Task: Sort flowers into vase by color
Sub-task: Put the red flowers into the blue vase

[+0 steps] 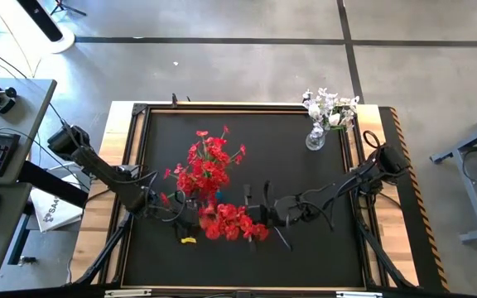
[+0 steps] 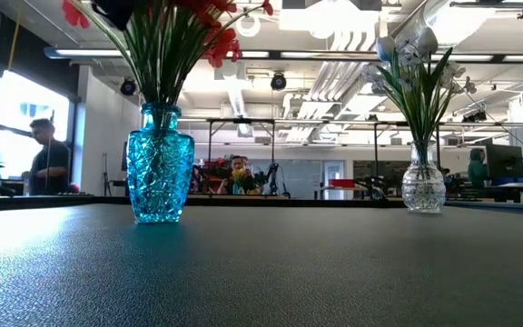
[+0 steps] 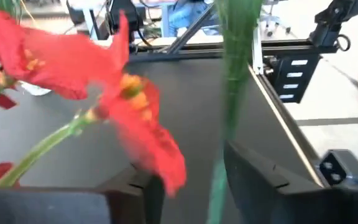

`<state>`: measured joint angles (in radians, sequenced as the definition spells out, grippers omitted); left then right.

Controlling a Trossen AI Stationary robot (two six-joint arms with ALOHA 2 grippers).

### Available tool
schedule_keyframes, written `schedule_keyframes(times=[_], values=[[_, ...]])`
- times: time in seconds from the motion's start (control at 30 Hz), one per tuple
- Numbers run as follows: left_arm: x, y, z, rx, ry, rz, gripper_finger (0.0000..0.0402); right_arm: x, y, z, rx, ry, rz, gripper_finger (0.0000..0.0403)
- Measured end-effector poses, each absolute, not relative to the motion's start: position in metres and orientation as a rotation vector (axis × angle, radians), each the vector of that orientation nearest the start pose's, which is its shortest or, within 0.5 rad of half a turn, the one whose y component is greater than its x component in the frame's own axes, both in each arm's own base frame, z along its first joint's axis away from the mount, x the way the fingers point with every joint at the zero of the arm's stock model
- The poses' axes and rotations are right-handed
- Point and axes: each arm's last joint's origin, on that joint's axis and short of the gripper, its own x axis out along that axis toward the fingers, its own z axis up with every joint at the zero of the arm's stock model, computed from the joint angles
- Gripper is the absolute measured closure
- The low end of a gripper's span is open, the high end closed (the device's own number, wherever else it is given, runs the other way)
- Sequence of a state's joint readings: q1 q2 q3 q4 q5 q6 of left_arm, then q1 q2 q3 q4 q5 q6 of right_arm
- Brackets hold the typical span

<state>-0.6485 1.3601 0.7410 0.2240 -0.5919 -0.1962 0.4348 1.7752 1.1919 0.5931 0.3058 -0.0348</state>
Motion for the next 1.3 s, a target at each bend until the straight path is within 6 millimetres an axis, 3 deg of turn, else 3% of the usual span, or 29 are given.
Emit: schedule_keyframes(times=[0.13,0.33,0.43,0.67,0.83,1.03,1.3], values=[[0.219,-0.159,0.242,-0.035,0.361,-0.042,0.0246,0.369,0.165,0.269,0.0,0.018,0.115,0.0402],[0.193,-0.158,0.248,-0.113,0.449,-0.058,0.0248,0.357,0.154,0.247,0.042,-0.044,-0.075,0.0403],[0.18,-0.156,0.252,-0.17,0.478,-0.061,0.0249,0.35,0.148,0.241,-0.018,-0.079,-0.203,0.0403],[0.153,-0.154,0.26,-0.277,0.527,-0.073,0.025,0.347,0.138,0.252,-0.139,-0.211,-0.264,0.0403],[0.14,-0.157,0.259,-0.332,0.559,-0.078,0.025,0.356,0.119,0.258,-0.116,-0.272,-0.166,0.0403],[0.126,-0.16,0.251,-0.375,0.641,-0.044,0.025,0.38,0.091,0.266,-0.118,-0.167,-0.157,0.0403],[0.122,-0.159,0.241,-0.358,0.625,0.06,0.025,0.405,0.078,0.271,-0.142,-0.053,-0.119,0.0403]])
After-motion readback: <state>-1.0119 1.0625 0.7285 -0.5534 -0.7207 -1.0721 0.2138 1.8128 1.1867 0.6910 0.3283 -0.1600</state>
